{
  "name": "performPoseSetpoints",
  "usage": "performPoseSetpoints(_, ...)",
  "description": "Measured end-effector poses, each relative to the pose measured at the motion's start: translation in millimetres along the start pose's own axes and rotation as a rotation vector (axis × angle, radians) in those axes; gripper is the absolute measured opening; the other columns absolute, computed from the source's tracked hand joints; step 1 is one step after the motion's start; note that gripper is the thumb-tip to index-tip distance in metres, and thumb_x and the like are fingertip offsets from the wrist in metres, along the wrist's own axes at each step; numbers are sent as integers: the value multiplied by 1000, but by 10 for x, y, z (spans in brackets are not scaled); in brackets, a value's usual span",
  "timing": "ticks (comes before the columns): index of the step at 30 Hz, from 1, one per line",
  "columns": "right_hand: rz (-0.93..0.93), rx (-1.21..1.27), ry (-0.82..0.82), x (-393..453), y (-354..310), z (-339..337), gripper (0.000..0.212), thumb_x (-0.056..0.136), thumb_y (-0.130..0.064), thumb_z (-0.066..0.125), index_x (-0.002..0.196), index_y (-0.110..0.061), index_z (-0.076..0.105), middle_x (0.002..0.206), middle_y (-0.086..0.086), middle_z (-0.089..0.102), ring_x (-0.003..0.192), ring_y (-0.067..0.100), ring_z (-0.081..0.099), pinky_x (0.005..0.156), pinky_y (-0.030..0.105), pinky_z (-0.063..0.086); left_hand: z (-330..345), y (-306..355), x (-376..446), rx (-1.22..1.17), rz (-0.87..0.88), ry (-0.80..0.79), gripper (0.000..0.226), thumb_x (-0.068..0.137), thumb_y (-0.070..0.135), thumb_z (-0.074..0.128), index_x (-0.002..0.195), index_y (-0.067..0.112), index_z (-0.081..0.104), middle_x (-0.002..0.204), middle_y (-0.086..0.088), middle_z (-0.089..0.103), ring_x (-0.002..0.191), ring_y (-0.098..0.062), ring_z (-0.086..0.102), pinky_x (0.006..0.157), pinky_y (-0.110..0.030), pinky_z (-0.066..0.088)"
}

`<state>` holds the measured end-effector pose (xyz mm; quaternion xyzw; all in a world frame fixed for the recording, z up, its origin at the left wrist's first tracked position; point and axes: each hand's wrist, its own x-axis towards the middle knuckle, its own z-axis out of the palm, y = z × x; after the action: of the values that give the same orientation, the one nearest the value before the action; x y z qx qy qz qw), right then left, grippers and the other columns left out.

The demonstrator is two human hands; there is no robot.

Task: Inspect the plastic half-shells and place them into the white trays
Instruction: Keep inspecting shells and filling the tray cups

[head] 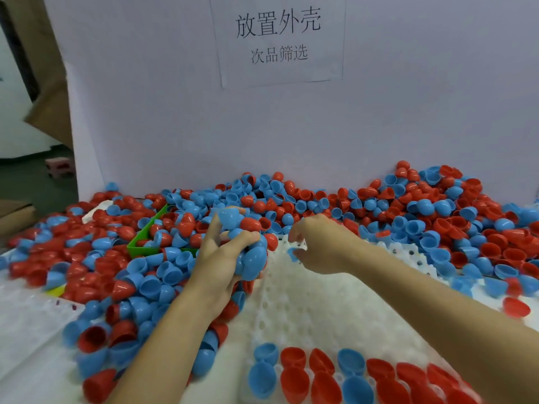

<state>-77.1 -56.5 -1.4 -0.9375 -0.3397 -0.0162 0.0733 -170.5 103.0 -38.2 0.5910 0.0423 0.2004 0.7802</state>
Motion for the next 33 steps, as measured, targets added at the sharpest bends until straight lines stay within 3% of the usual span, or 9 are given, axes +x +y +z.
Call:
performPoseSetpoints(1,33,-70,-38,93,-41,91,9,91,-11,62,98,-12,68,96,4,66,82,20,63,71,31,57,0,2,-3,-2,-2,3,28,86,8,71,98,34,65,74,8,68,63,-17,68,49,-33,53)
performPoseSetpoints(4,105,-145,-64,251,-72,271,21,84,-5,60,66,-13,52,65,2,48,55,16,43,49,28,37,-1,3,-2,-6,-13,22,32,86,9,72,95,39,68,76,7,69,68,-16,69,53,-33,54)
performPoseSetpoints(9,137,112,136,214,40,121,13,93,-10,64,98,-6,75,105,9,72,80,19,67,67,26,59,14,15,-16,-3,-22,19,36,84,9,73,88,45,69,79,8,69,70,-12,70,57,-31,55)
performPoseSetpoints(12,89,412,633,-60,76,-209,19,91,-19,70,108,-9,72,100,3,72,77,6,65,64,10,51,39,3,-34,4,-27,17,32,83,12,75,89,43,68,90,0,67,80,-21,69,61,-35,55)
performPoseSetpoints(16,-148,730,1334,-440,52,-791,18,92,-32,71,108,-26,66,98,-6,72,86,5,71,76,13,54,68,2,-30,-14,-37,1,33,82,14,76,98,41,68,100,-6,67,85,-24,69,62,-36,56)
performPoseSetpoints(20,-169,872,1662,-229,-56,-1193,12,95,-27,62,106,-21,63,98,0,71,86,3,69,76,16,51,106,20,-35,-3,-40,-40,34,85,11,74,102,40,68,98,-6,68,83,-22,68,63,-37,55)
performPoseSetpoints(22,-62,770,1474,31,-140,-1204,26,96,-19,61,118,-6,65,104,3,71,84,-4,65,75,11,49,116,10,-51,17,-41,-58,35,85,11,74,101,42,68,90,2,71,81,-19,69,62,-36,55)
performPoseSetpoints(26,49,316,292,270,-230,-784,69,101,-16,53,159,-17,15,156,7,39,131,22,49,98,25,40,119,-26,-59,42,-39,-79,35,85,11,73,96,44,68,76,13,69,71,-14,68,56,-32,54)
performPoseSetpoints(33,1,178,112,-296,-27,-528,39,103,-18,49,141,-22,54,142,-6,56,121,11,57,101,25,47,161,-59,-70,77,-8,-135,37,85,13,74,109,40,65,84,10,69,78,-17,68,67,-34,56)
